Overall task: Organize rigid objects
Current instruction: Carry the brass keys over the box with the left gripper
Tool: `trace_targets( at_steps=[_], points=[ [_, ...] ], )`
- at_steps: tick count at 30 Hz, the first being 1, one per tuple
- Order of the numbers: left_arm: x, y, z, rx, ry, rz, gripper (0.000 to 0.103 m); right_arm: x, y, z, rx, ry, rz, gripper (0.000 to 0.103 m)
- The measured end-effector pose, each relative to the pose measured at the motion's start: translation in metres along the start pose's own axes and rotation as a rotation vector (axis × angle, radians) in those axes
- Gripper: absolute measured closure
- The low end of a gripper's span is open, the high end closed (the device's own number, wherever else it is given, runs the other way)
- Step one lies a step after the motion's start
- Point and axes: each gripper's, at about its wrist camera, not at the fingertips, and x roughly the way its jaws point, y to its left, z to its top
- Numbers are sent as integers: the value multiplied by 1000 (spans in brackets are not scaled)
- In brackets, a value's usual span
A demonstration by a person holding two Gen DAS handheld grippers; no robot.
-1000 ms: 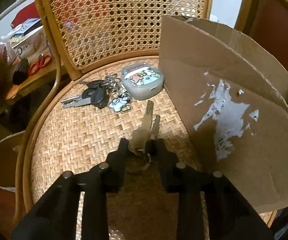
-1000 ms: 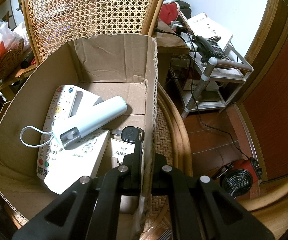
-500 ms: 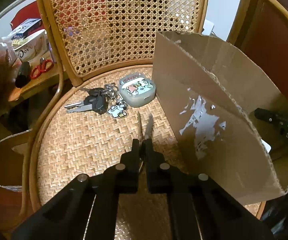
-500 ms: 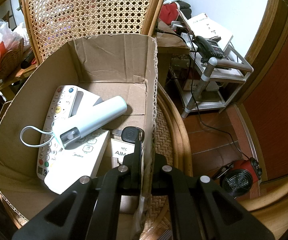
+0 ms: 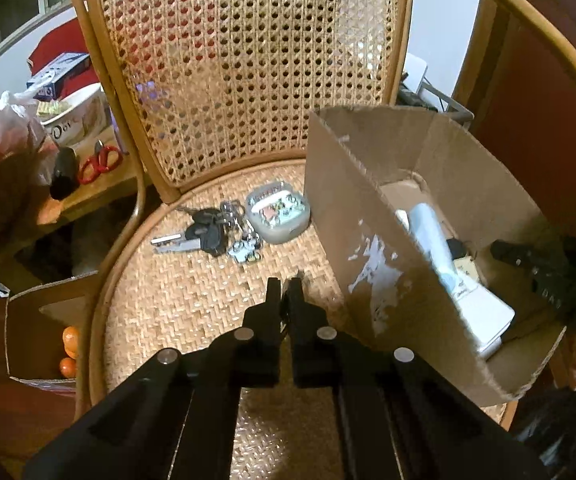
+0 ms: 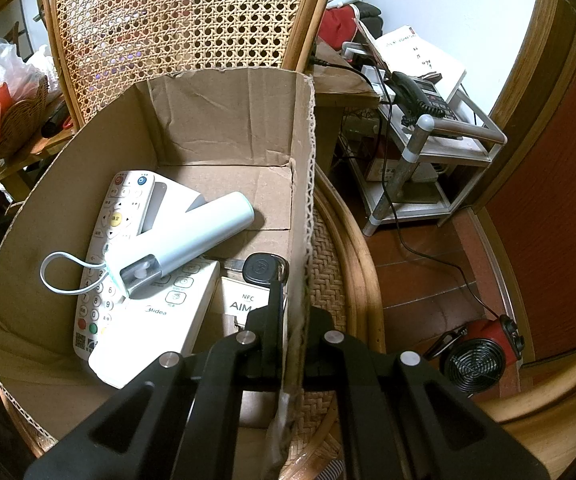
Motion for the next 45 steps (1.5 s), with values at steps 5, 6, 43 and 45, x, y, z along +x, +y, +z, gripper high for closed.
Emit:
trace_targets(
  at_steps=[5, 6, 43, 45],
  points=[
    [-16, -4, 9, 11, -28, 12, 103, 0, 1, 0, 1, 0, 0, 96],
    [-19, -5, 11, 11, -36, 14, 103, 0, 0, 0, 1, 0, 0, 96],
    [-94, -95, 65, 118, -199, -36, 103, 0, 0, -1, 1, 2, 0, 96],
    [-91, -98, 64, 118, -191, -50, 103, 0, 0, -1, 1, 2, 0, 96]
  ],
)
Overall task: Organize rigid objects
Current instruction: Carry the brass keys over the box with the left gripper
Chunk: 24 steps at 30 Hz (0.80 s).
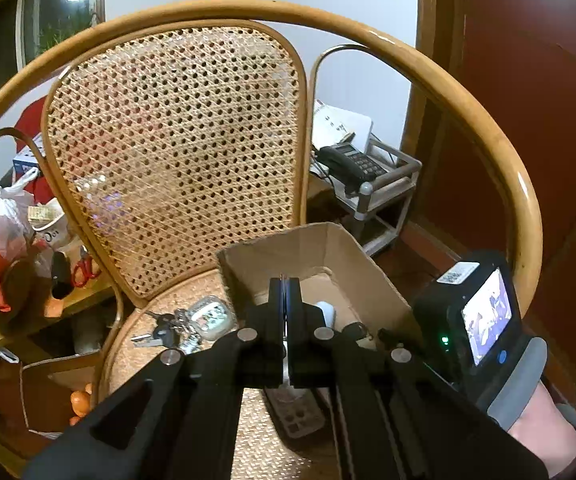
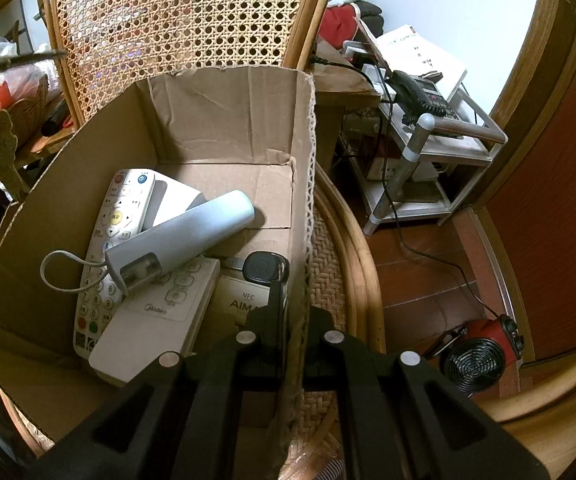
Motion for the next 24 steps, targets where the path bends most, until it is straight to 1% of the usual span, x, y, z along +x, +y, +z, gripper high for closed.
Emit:
trace_targets(
  at_steps=[11, 24],
  points=[
    [22, -13, -10, -1, 57, -49, 103, 0, 1, 1, 0, 0, 0, 96],
    [59, -22, -31, -10, 140, -71, 103, 0, 0, 1, 0, 0, 0, 96]
  ],
)
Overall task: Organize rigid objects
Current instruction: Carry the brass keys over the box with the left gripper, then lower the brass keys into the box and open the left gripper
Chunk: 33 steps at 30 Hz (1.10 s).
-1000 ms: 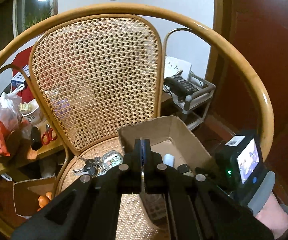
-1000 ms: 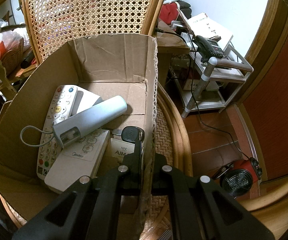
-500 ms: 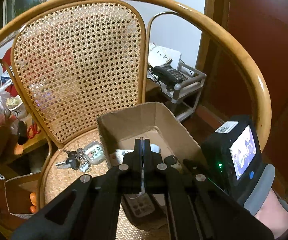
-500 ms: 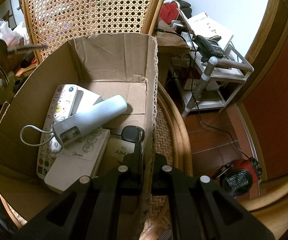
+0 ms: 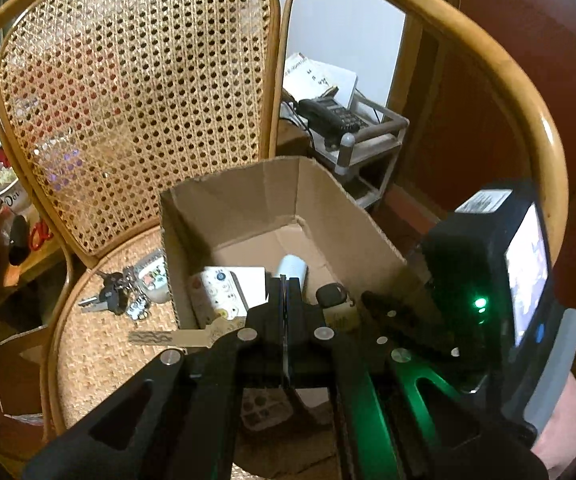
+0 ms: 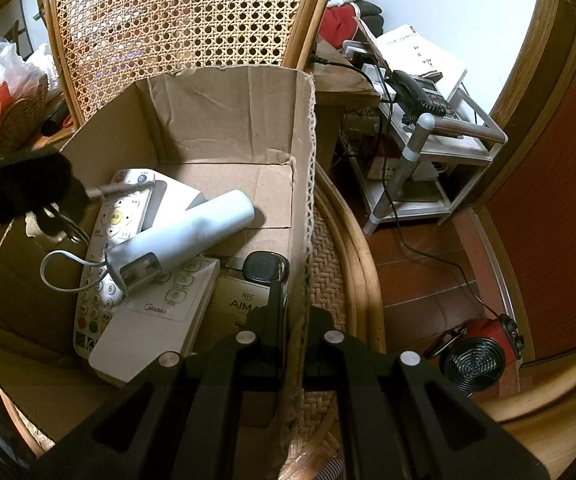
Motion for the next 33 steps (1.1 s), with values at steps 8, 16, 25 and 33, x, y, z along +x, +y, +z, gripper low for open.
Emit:
trace_targets(
  at_steps=[8, 16, 25, 33],
  points=[
    [21, 2, -9, -11, 39, -5, 103, 0, 1, 1, -1, 0, 0, 96],
    [31, 0, -14, -9, 59, -6, 103, 0, 1, 1, 0, 1, 0, 96],
    [33, -4, -17, -7, 58, -19, 97, 0, 1, 1, 0, 1, 0, 96],
    [27, 5, -16, -9, 46, 11, 85, 0, 1, 1, 0, 1, 0, 96]
  ],
)
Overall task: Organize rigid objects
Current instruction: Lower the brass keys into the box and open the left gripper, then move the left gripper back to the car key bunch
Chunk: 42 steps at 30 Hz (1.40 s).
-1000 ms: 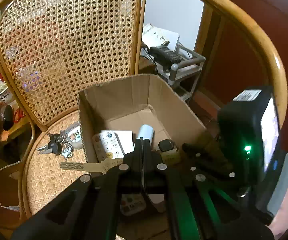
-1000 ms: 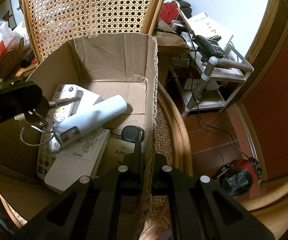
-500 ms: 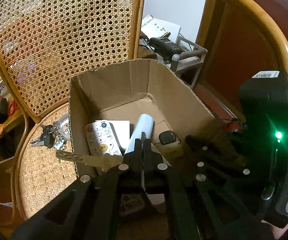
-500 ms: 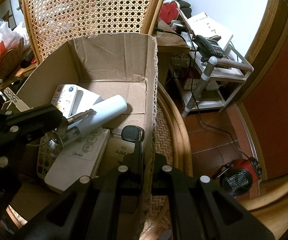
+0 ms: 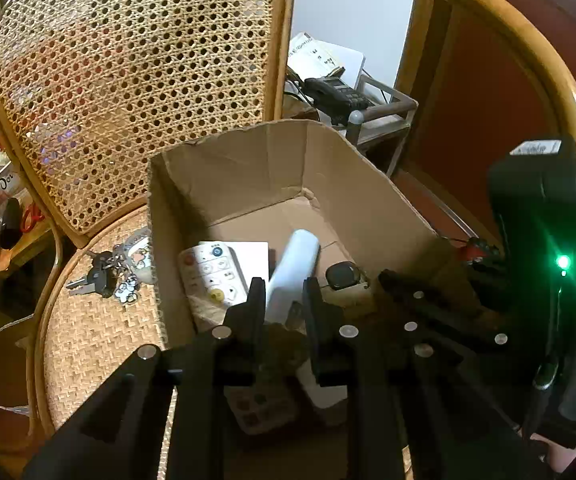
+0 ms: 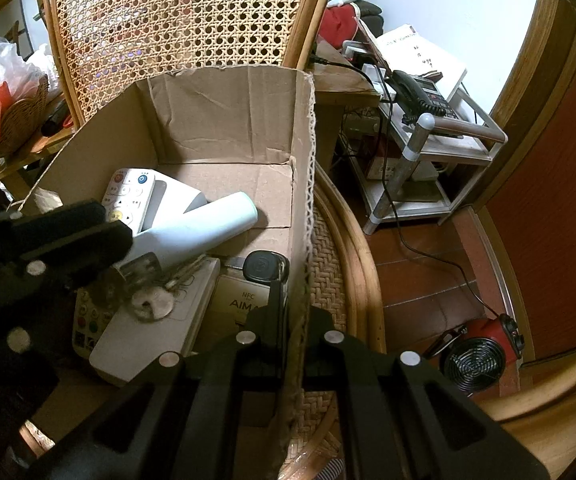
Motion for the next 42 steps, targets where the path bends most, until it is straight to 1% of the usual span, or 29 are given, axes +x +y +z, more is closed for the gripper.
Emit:
trace_targets(
  at_steps=[1, 3, 6, 8, 12, 19, 25, 30, 37, 42],
  points=[
    [-3, 3, 1, -5, -5, 1, 84, 0, 1, -1, 0, 0, 0, 96],
    [-8, 9, 2, -13, -20, 8, 76, 0, 1, -1, 0, -1, 0, 96],
    [-20, 19, 3, -23, -54, 19, 68, 0, 1, -1, 0, 0, 0, 96],
    [-27, 28, 4, -22, -71, 23, 66, 0, 1, -1, 0, 0, 0, 96],
    [-34, 51, 6, -49, -82, 56, 66, 0, 1, -1, 1, 0, 0, 96],
    [-37, 86, -5, -88, -98, 105, 66, 0, 0, -1, 0, 0, 0, 96],
    [-17, 118, -19, -128, -63, 148, 65, 0, 0, -1, 1, 0, 0, 96],
    [7, 138, -32, -151, -23, 163, 65, 0, 0, -1, 0, 0, 0, 96],
    [36, 149, -41, -161, 10, 160, 65, 0, 0, -1, 0, 0, 0, 96],
    [45, 153, -42, -165, 15, 159, 65, 0, 0, -1, 0, 1, 0, 96]
  ],
)
